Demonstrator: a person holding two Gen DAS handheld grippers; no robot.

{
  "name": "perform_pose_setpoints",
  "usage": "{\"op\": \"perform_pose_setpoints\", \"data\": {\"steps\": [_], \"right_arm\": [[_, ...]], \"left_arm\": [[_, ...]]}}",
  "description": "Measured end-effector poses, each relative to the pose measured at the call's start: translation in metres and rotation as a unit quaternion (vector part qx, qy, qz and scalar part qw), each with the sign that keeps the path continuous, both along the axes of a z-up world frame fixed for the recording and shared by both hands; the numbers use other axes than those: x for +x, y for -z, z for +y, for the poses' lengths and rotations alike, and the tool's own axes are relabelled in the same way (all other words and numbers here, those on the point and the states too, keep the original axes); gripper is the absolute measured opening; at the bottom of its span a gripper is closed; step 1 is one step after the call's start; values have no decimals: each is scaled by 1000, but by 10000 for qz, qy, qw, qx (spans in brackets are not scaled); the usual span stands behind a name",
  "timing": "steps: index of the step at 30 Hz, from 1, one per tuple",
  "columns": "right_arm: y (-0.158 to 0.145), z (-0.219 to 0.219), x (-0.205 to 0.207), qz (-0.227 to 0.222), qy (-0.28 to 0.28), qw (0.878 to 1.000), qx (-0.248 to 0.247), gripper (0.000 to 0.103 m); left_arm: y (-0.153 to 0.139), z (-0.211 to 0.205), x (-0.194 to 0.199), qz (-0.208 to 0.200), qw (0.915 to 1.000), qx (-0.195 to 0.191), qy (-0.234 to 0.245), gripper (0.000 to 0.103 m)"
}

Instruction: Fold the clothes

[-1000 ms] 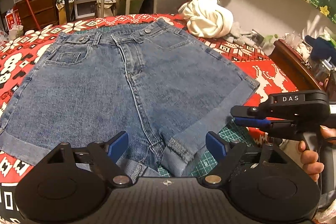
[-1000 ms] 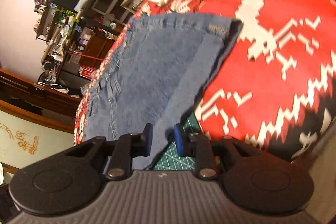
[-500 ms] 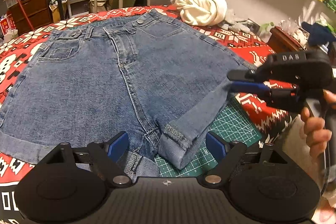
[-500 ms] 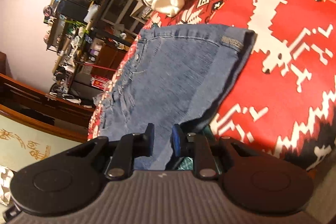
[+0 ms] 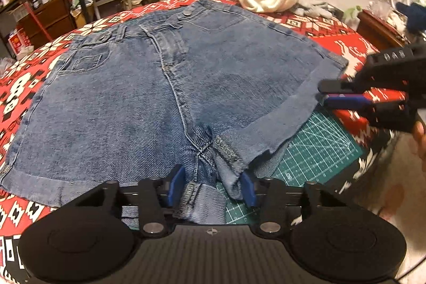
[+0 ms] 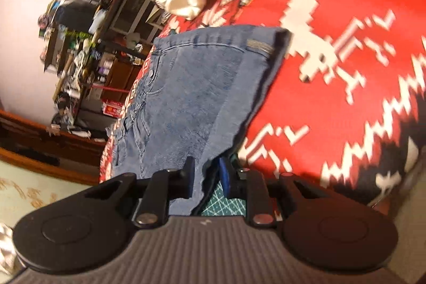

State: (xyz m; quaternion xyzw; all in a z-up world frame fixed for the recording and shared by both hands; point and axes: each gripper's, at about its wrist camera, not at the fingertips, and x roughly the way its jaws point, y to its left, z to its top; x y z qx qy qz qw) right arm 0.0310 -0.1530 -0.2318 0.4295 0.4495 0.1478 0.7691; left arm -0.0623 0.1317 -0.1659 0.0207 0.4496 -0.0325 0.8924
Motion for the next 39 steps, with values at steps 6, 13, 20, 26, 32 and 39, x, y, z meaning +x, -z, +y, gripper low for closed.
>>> {"op": "perform_pose_setpoints", "data": {"steps": [6,13,20,26,32,39], "right_arm": [[-4,5,-7,-83,-201,9993,-317,15],[-6,16,-5,45,-310,9975,-633,9],[-6,23,5,162,-181,9983,-528,9],[2,19,7,510,2,9987,-83,17],[11,30,9,817,13,9960,357,23],[9,36,17,561,262,9981,11,5]], "left_arm": [[-4,15,4,85,9985,-452,-301,37],[-7,23,6,142,9960,-759,-442,32],[-10,36,8,226,9905,-1229,-570,24],[-10,38,7,231,9898,-1280,-581,20],[-9,48,10,309,9848,-1568,-679,19],[-9,46,9,282,9866,-1471,-646,19]]}}
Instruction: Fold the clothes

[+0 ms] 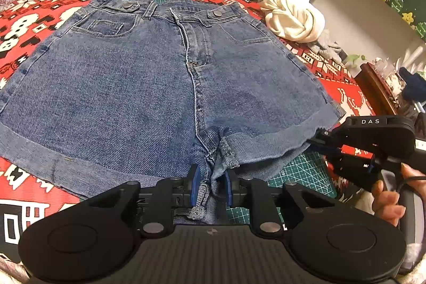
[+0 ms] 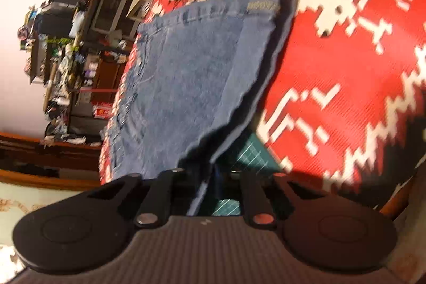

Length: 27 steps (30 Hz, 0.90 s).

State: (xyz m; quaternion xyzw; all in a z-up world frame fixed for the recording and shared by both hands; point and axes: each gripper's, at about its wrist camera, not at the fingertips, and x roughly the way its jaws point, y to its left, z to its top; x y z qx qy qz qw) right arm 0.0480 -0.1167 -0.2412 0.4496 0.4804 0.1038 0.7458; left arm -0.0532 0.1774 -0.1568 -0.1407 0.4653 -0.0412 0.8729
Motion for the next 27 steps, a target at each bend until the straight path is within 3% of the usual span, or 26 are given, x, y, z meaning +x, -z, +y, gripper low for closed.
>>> {"op": "perform_pose_setpoints", "data": {"steps": [17,22,27], "right_arm": [[-25,-14,-22,-392,-278,9949,-886,2],[-48,-35,-27,-810,-168,9904,-1103,2],[-52,-13,-11,-1098,-634,9882,-857,3]], "left_arm": [[-5,-11,-21,-76,9971,616,435,17],[-16,-4,-29,-230,9972,587,398,17],[-38,5,-25,-584,9975,259,318,16]]}}
